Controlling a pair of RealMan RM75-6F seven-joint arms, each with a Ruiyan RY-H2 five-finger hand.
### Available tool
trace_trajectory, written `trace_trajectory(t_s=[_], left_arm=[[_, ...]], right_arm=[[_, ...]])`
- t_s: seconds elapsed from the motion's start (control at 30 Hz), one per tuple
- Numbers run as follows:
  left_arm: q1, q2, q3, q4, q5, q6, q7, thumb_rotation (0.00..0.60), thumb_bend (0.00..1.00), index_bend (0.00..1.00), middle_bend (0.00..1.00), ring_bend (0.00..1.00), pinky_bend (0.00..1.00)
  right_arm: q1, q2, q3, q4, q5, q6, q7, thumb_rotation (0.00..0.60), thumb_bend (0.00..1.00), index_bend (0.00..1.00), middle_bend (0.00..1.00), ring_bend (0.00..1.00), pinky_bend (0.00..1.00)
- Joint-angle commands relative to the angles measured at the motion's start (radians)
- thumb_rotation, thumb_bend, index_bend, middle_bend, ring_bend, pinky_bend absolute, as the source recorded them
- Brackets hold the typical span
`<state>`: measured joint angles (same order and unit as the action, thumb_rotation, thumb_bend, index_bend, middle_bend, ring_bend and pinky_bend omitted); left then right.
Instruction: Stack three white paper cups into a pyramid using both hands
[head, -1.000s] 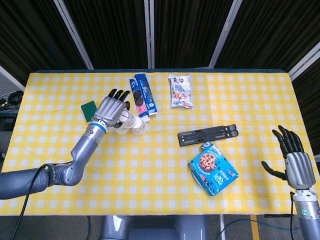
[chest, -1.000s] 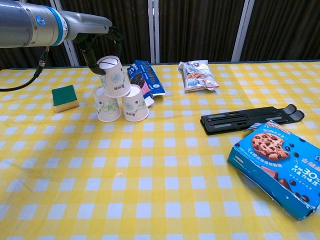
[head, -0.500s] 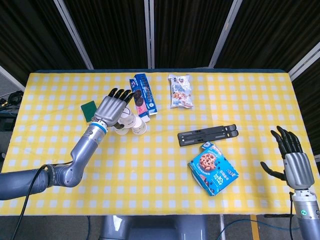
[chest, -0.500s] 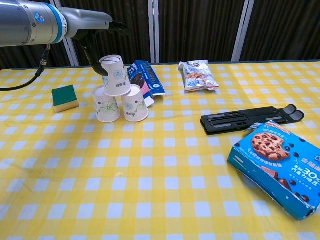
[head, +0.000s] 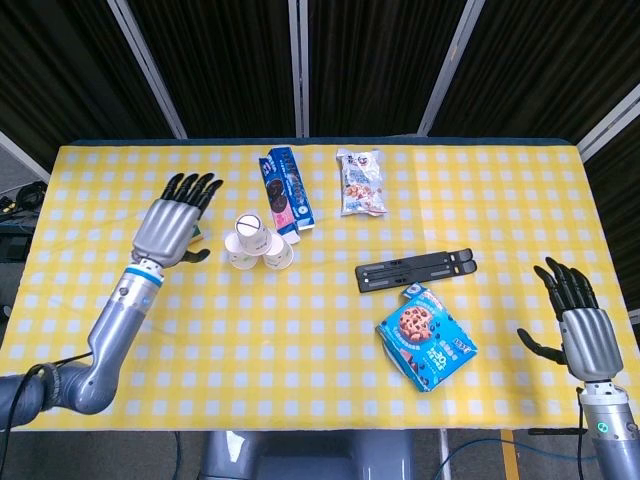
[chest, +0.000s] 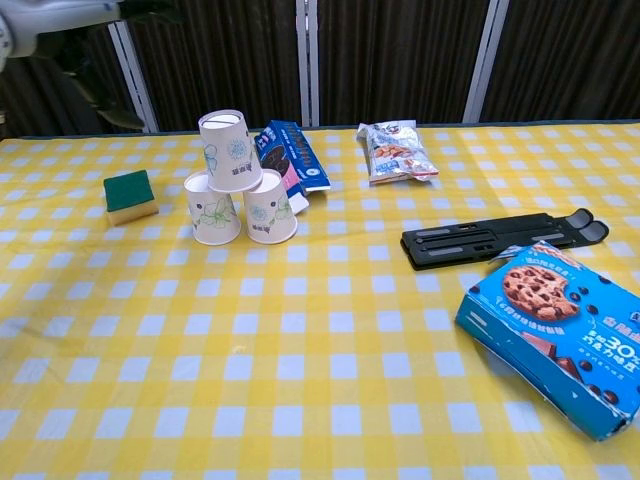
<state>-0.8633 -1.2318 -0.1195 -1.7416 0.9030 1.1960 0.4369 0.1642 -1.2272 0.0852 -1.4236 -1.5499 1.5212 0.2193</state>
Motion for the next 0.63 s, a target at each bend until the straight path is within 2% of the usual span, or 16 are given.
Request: trace_trajectory(t_s=[0.03,0.17,0.27,0.4,0.63], left_arm=[[0.188,0.005,0.107,0.012,0.171,0.186,-0.149,0.6,0.17,0.0,0.0,0.0,0.0],[0.311,-0.053,0.169,0.138,0.284,0.351,-0.174,0.6,0.17,0.0,0.0,0.0,0.0],[0.416,-0.095,0.212,0.213,0.351,0.446,-0.246,0.6,0.16,0.0,0.0,0.0,0.0],[0.497,-0.099,0.248,0.25,0.404,0.492,-0.287,0.6,0.16,0.0,0.0,0.0,0.0],[0.571,-0.116,0.236,0.301,0.439,0.496,-0.337,0.6,0.16,0.0,0.0,0.0,0.0]], right_arm=[[0.002,-0.005,-0.007,-0.011,0.0,-0.013,-0.042,0.6,0.12,0.09,0.0,0.0,0.0],[0.005,-0.02,-0.01,-0.019,0.001,-0.022,-0.095,0.6,0.12,0.08,0.0,0.0,0.0],[0.009,-0.037,-0.013,-0.022,0.0,-0.031,-0.14,0.6,0.12,0.08,0.0,0.0,0.0],[0.011,-0.051,-0.015,-0.019,0.004,-0.041,-0.173,0.6,0.12,0.07,0.0,0.0,0.0],[0.002,-0.054,-0.017,-0.014,0.009,-0.037,-0.194,0.6,0.12,0.06,0.0,0.0,0.0]])
